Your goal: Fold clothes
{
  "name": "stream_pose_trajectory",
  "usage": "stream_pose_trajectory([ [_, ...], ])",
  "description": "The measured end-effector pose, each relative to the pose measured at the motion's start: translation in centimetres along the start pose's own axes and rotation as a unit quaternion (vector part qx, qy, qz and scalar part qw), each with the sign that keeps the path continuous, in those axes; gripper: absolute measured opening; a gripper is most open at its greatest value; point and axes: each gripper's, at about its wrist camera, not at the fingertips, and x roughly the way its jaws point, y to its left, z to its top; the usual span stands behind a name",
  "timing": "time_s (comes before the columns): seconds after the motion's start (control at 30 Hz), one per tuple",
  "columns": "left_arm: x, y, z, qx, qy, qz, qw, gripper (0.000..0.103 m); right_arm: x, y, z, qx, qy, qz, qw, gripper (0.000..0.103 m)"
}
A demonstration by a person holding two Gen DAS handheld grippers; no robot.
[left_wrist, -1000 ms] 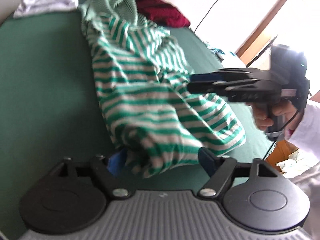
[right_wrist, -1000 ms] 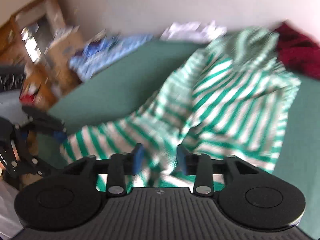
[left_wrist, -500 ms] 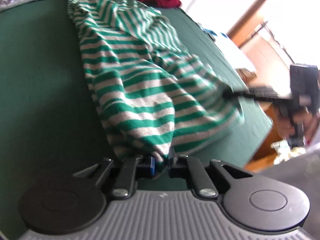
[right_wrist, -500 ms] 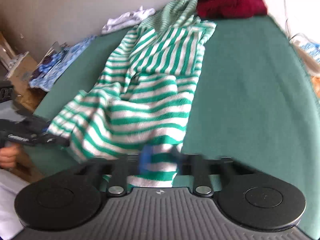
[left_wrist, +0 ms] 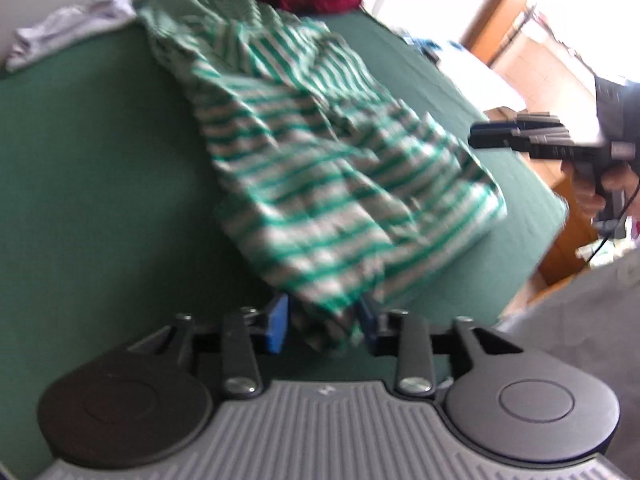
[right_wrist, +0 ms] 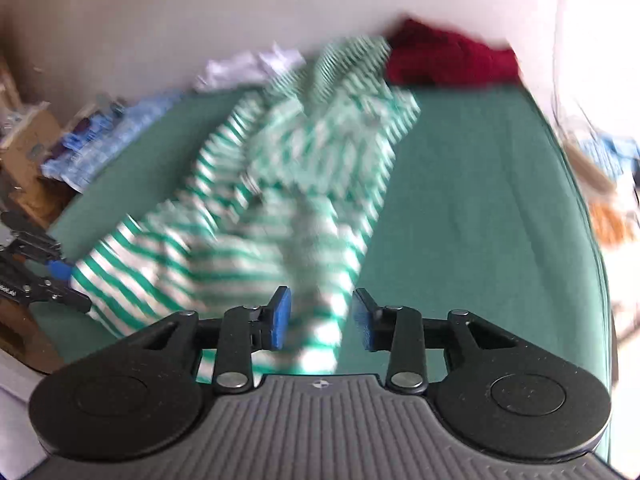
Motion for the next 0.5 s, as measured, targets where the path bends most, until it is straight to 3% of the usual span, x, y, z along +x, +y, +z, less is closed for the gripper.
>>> stream_pose_trajectory([
  [0.07,-0.1,1.2,1.0,-0.022,-0.022,0.009,0.9995,0.053,1.6,1.0,0.8,-0.044,0.003,0.01,0.999,0.037],
  [0.17,2.5,1.8,2.6,-0.018,-0.017,0.015,0.9996,0.058,4.0,2.2,0.7,-0.099,0.018,-0.037,0.994,0.039],
  [0.2,3.5,2.0,3.0,-0.018,-0.01,0.02,0.9996,0.055,4.6,2.0,0.7,-0.099,0.021,-0.049,0.994,0.039],
  [0.23,4.6,2.2,3.3,-0.018,-0.003,0.026,0.9995,0.044,4.7,1.8,0.6,-0.093,0.022,-0.052,0.994,0.035],
  [0.3,5.4,1.9,3.8,-0.013,-0.018,0.039,0.999,0.027,5.0,1.3,0.5,-0.08,0.023,-0.056,0.995,0.016],
  [0.37,5.3,1.0,4.6,0.008,-0.028,0.044,0.9986,0.012,4.5,0.8,0.9,-0.049,0.012,-0.06,0.997,0.009],
  [0.5,4.8,0.3,5.3,0.031,-0.049,0.061,0.9964,0.012,3.9,-0.7,0.9,0.024,-0.006,-0.072,0.997,0.009],
])
